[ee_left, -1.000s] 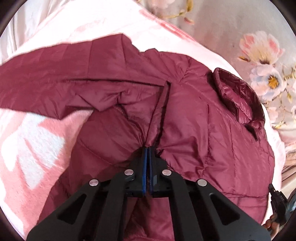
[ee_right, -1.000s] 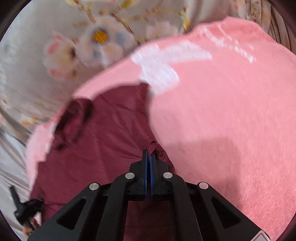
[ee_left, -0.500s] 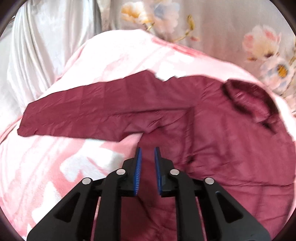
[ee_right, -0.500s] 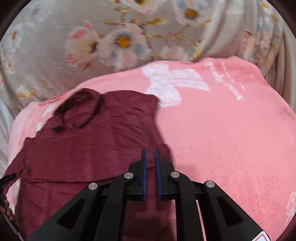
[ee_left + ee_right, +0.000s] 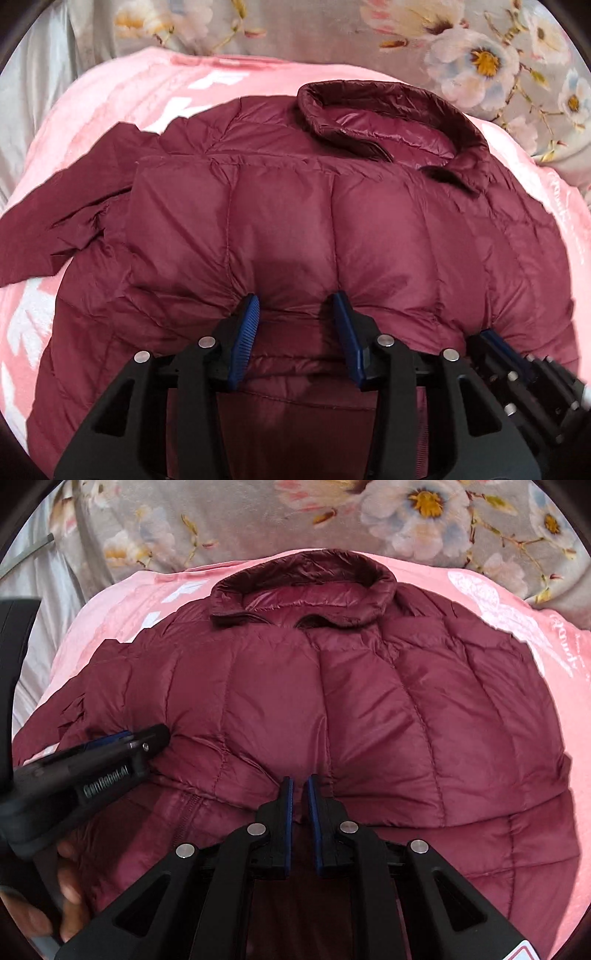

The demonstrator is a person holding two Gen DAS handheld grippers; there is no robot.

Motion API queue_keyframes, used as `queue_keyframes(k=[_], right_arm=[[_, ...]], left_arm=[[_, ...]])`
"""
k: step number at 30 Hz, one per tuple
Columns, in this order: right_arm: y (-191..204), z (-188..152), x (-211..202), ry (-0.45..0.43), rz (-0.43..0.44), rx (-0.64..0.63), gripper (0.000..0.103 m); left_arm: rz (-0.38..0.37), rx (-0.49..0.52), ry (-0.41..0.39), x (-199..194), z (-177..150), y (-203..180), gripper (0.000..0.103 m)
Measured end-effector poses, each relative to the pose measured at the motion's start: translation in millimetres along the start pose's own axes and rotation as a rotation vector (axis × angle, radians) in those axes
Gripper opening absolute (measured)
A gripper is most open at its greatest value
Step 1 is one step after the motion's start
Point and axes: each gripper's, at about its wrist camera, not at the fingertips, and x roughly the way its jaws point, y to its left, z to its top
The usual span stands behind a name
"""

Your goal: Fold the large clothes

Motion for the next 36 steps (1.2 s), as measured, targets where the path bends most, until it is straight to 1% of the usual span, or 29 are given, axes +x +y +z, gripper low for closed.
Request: queue_keyframes(k=[2,4,8,14,17,19,21,23,24,25,26,27,28,30,31,32,34,35,36], right_arm=[[2,-3,0,-0.006,-0.011,-0.009,0.012],[9,-5,3,-0.019,-0.031,-0.023,0.012],[18,-8,2,-0.031,-0.081,-0.061,0.012],[19,-7,3,-0.031,-0.089,-0.065,0.012],[18,-7,3,-0.031,-0.095,-0.071,0.012],[19,-5,5,-0.03,-0.097,-0.073,0.011],[17,-5,5,-0.029,-0.081,-0.061,0.011],[13,-5,2,-0.033,-0.059,-0.041,0.012],[12,-5,-2,-0.036,-0.057,-0.031,0.013],[11,-8,-10,-0.045,-0.067,-0.017,0.017],[12,-10,-16,-0.054,-0.073,-0.005,0.02],[13,-14,-26,-0.069,-0.068,0.009,0.032],[16,-20,-36,-0.081,-0.06,0.017,0.043],[23,-31,-50,-0.092,-0.049,0.02,0.048],[28,-40,-58,-0.093,-0.034,0.015,0.05],[32,-47,-63,-0.09,-0.023,0.009,0.052],[37,-59,-70,-0.089,-0.018,0.004,0.057],[39,-66,-72,-0.088,-0.018,0.006,0.058],[40,-71,-73,-0.086,-0.019,0.008,0.059]], left_arm=[[0.029,0.018,-0.032,-1,-6,-6,0.041],[0.047,0.027,-0.047,0,-8,-10,0.042],[0.054,0.024,-0.055,1,-8,-12,0.045],[0.072,0.023,-0.057,3,-7,-11,0.049],[0.048,0.002,-0.057,1,-8,-6,0.053],[-0.006,-0.032,-0.055,-5,-9,5,0.056],[-0.056,-0.075,-0.04,-17,-12,24,0.057],[-0.091,-0.136,-0.043,-37,-16,58,0.071],[-0.108,-0.178,-0.055,-49,-19,82,0.077],[-0.105,-0.216,-0.078,-60,-21,107,0.088],[-0.081,-0.255,-0.106,-70,-23,134,0.091],[-0.047,-0.293,-0.127,-78,-24,161,0.091],[0.002,-0.346,-0.142,-85,-26,195,0.092],[0.068,-0.45,-0.156,-92,-31,254,0.093],[0.108,-0.538,-0.152,-95,-37,296,0.093],[0.127,-0.6,-0.146,-95,-42,324,0.093],[0.159,-0.759,-0.149,-98,-57,383,0.093],[0.175,-0.862,-0.162,-100,-68,419,0.093],[0.187,-0.914,-0.166,-99,-73,437,0.093]])
